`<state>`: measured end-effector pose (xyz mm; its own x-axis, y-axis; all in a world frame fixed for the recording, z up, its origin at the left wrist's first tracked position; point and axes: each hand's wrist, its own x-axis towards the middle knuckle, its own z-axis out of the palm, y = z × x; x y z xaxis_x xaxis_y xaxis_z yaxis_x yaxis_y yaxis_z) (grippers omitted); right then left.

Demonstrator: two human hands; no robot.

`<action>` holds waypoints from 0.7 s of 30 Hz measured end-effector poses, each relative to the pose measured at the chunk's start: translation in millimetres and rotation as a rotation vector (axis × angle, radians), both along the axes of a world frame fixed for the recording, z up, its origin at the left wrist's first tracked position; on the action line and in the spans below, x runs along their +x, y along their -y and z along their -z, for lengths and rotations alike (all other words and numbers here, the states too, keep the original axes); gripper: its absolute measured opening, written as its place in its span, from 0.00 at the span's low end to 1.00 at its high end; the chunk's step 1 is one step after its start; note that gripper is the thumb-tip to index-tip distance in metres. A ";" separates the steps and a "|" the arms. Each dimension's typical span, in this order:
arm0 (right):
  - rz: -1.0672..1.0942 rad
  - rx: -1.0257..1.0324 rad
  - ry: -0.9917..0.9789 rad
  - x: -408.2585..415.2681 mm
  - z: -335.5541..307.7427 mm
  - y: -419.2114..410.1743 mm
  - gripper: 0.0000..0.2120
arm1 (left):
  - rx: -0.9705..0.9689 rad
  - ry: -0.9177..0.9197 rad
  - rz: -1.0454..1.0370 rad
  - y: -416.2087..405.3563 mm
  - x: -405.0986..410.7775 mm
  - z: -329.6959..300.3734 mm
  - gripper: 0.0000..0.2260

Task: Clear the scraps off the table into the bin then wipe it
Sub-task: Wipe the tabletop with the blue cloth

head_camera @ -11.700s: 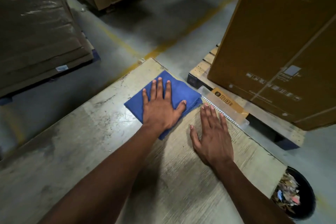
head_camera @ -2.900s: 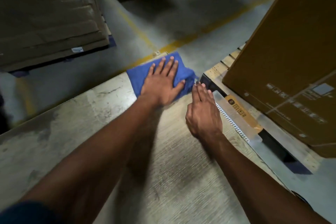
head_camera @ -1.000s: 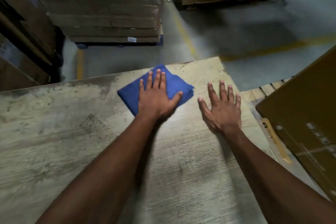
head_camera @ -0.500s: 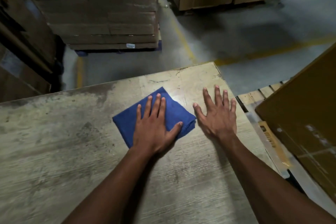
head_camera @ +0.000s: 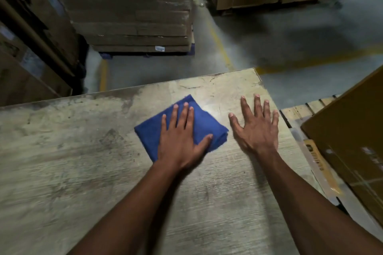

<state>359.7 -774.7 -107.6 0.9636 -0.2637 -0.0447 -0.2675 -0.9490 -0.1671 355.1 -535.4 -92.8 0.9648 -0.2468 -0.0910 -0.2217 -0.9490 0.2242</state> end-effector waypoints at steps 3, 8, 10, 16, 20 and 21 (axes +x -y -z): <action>0.000 0.006 0.007 -0.6 -1.6 -1.5 0.38 | 0.047 -0.012 0.004 -14.9 -27.9 1.4 0.46; -0.002 -0.008 -0.005 -0.6 -3.0 -2.1 0.39 | 0.053 0.022 -0.067 -26.8 63.1 5.7 0.47; -0.007 -0.006 -0.008 -0.2 -3.2 -2.7 0.40 | 0.055 -0.002 -0.107 -31.3 107.0 3.8 0.48; -0.011 0.003 0.006 -1.0 -4.4 -3.1 0.41 | 0.030 -0.005 -0.102 -33.7 84.3 3.8 0.47; -0.011 -0.001 -0.014 -0.8 -7.4 -3.0 0.42 | 0.023 0.021 -0.042 -46.5 6.3 3.9 0.45; -0.014 -0.001 -0.018 -0.8 -7.4 -3.7 0.42 | 0.031 0.021 -0.032 -50.2 -0.5 5.4 0.45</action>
